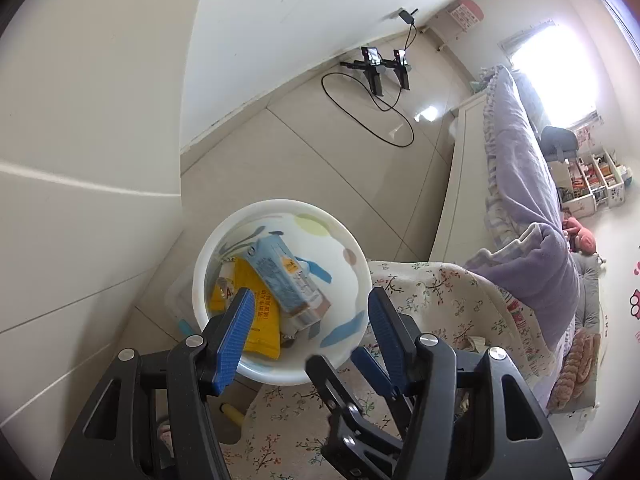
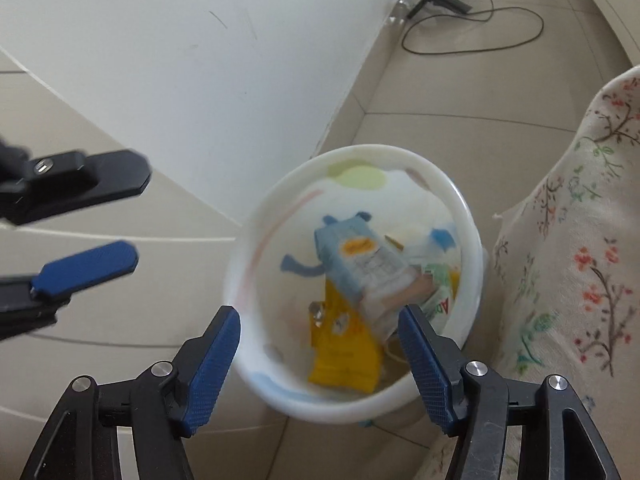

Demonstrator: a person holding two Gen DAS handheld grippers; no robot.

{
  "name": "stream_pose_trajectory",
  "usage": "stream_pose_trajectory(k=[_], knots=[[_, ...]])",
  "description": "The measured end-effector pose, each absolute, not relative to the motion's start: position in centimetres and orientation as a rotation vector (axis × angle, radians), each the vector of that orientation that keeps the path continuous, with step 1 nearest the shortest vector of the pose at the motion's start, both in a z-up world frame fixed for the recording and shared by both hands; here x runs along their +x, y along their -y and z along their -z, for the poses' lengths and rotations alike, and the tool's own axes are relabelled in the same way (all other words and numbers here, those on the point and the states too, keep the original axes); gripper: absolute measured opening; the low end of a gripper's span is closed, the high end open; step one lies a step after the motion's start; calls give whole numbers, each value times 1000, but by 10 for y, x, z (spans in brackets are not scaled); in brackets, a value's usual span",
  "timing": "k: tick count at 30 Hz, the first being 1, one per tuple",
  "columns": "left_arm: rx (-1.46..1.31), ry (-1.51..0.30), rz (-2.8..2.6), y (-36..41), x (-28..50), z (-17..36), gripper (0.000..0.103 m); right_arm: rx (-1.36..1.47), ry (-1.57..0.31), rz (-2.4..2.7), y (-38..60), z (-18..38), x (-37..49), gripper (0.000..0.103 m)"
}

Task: Collect trash
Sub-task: 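Carry the snack bag and carton to the bucket and release both, then grasp the white tissue with the left tool while the right tool grasps a wrapper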

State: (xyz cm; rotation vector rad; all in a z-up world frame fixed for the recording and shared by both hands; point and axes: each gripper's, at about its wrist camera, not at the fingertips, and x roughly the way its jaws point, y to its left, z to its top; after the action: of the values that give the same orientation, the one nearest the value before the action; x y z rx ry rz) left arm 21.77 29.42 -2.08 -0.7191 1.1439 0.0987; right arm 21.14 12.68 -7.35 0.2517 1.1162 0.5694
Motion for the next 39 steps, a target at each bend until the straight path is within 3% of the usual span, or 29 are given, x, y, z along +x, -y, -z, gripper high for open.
stream_pose_trajectory(k=[14, 24, 27, 39], knots=[[-561, -1210, 37, -209, 228, 16, 62, 157, -1072, -449, 10, 16, 159, 72], [-413, -1226, 123, -121, 230, 16, 64, 81, -938, -303, 130, -57, 135, 77], [-342, -1226, 165, -92, 228, 18, 68, 122, -965, -258, 167, -54, 137, 81], [-185, -1295, 332, 12, 209, 42, 69, 297, -1085, -125, 248, -6, 144, 81]])
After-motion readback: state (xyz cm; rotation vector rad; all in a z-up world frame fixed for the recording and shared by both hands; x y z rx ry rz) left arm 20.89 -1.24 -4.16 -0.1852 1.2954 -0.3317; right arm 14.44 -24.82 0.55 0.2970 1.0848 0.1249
